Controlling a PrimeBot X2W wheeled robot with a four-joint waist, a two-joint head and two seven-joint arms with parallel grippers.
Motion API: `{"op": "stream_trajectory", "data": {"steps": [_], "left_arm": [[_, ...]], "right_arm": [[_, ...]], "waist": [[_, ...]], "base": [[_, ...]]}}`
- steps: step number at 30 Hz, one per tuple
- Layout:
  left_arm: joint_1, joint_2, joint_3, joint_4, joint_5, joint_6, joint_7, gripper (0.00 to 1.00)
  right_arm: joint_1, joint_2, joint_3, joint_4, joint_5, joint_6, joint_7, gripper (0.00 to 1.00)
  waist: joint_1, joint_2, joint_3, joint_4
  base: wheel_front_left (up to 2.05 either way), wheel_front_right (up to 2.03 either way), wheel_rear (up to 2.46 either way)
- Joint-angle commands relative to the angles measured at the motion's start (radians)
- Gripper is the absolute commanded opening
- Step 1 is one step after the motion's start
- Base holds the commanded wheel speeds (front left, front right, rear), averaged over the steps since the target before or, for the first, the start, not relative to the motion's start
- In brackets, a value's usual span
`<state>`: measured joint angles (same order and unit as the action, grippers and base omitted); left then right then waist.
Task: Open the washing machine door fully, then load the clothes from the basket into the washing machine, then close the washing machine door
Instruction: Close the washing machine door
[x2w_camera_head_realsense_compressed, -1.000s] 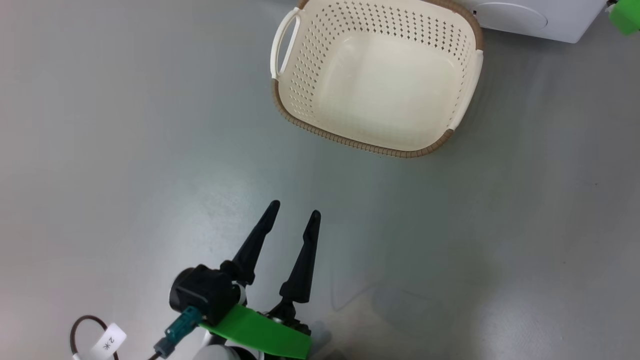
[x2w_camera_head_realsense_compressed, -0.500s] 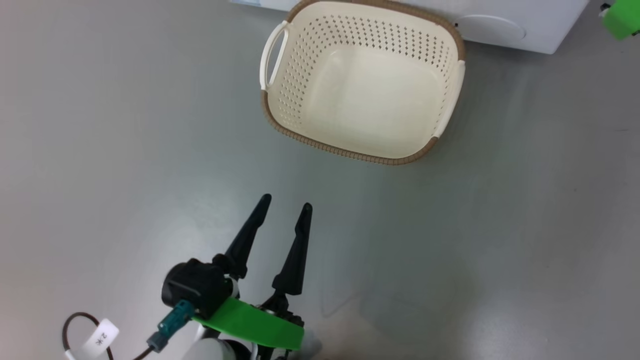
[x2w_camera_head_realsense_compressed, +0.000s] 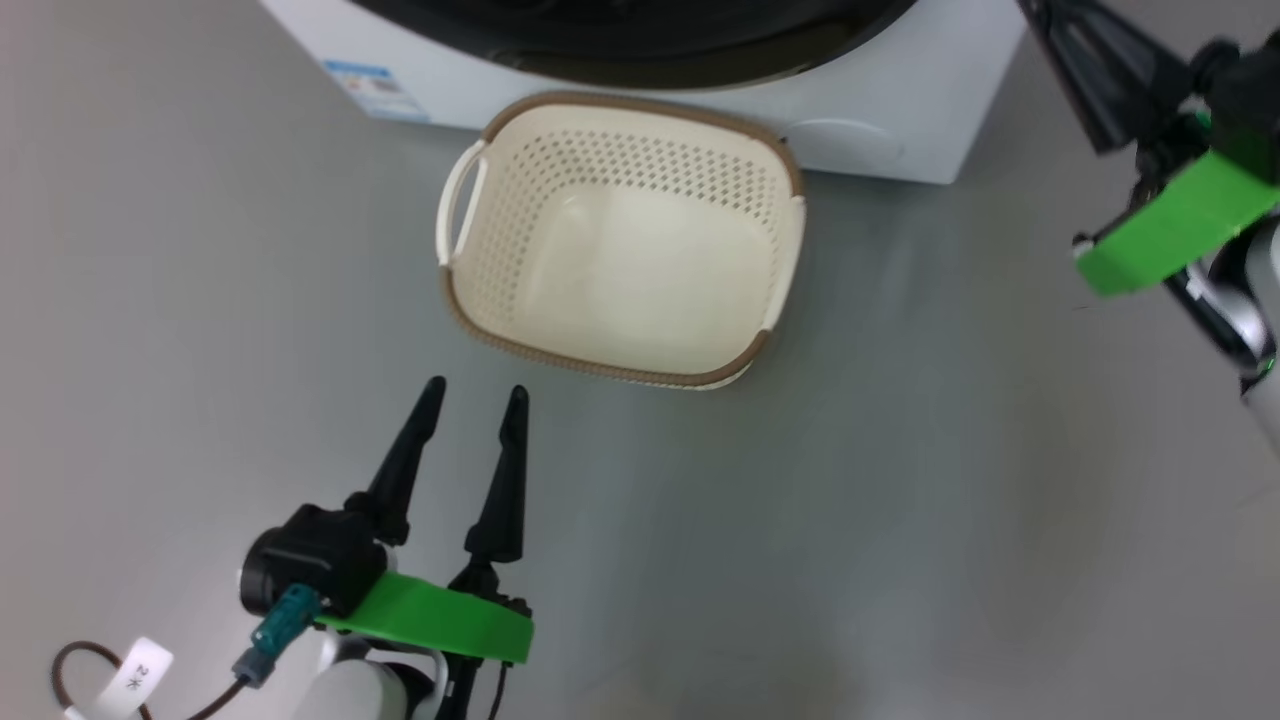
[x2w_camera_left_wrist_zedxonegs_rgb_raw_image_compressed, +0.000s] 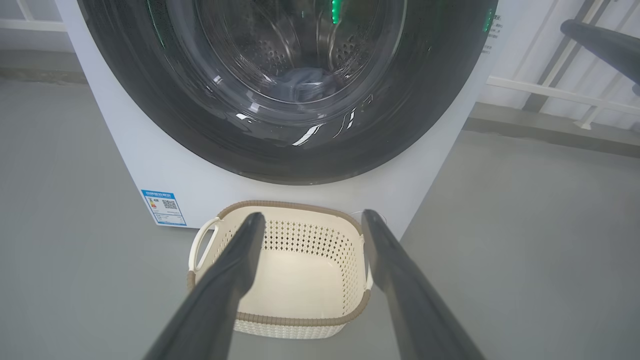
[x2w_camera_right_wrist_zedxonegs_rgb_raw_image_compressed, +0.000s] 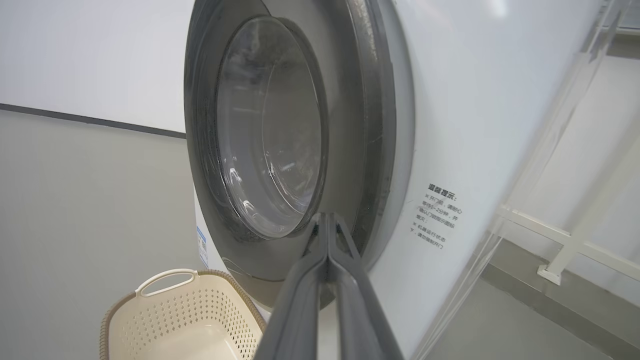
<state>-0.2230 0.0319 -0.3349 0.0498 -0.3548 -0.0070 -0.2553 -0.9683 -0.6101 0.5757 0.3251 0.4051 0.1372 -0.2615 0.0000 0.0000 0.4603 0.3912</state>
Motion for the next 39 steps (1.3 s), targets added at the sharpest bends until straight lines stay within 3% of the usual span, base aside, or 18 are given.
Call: {"op": "stream_trajectory", "data": {"steps": [1,13,23,37,38,39], "left_arm": [[0.005,0.018,0.051,-0.009,0.020,-0.010,-0.006,1.00],[0.079,0.018,0.204,0.023,0.072,-0.064,-0.006,1.00],[0.161,0.018,0.302,0.014,0.078,-0.086,-0.006,1.00],[0.239,0.018,0.352,0.015,0.077,-0.100,-0.006,1.00],[0.242,0.018,0.355,0.015,0.076,-0.100,-0.006,1.00],[0.245,0.018,0.357,0.016,0.076,-0.101,-0.006,1.00]], "right_arm": [[0.084,0.020,-0.034,-0.038,-0.014,-0.006,0.000,0.00],[0.477,0.190,-0.361,-0.165,-0.086,-0.006,0.000,0.00],[0.725,0.358,-0.647,-0.230,-0.152,-0.006,0.000,0.00],[0.956,0.470,-0.748,-0.331,-0.238,-0.006,0.001,0.00],[0.969,0.478,-0.755,-0.334,-0.239,-0.006,0.004,0.03],[0.981,0.485,-0.763,-0.334,-0.242,-0.006,0.008,0.47]], "waist": [[0.0000,0.0000,-0.104,-0.106],[0.0000,0.0000,-0.297,-0.298],[0.0000,0.0000,-0.401,-0.385],[0.0000,0.0000,-0.452,-0.421],[0.0000,0.0000,-0.454,-0.421],[0.0000,0.0000,-0.456,-0.421]], "base": [[0.00,0.00,0.00],[0.00,0.00,0.00],[0.00,0.00,0.00],[0.00,0.00,0.00],[0.00,0.00,0.00],[0.00,0.00,0.00]]}}
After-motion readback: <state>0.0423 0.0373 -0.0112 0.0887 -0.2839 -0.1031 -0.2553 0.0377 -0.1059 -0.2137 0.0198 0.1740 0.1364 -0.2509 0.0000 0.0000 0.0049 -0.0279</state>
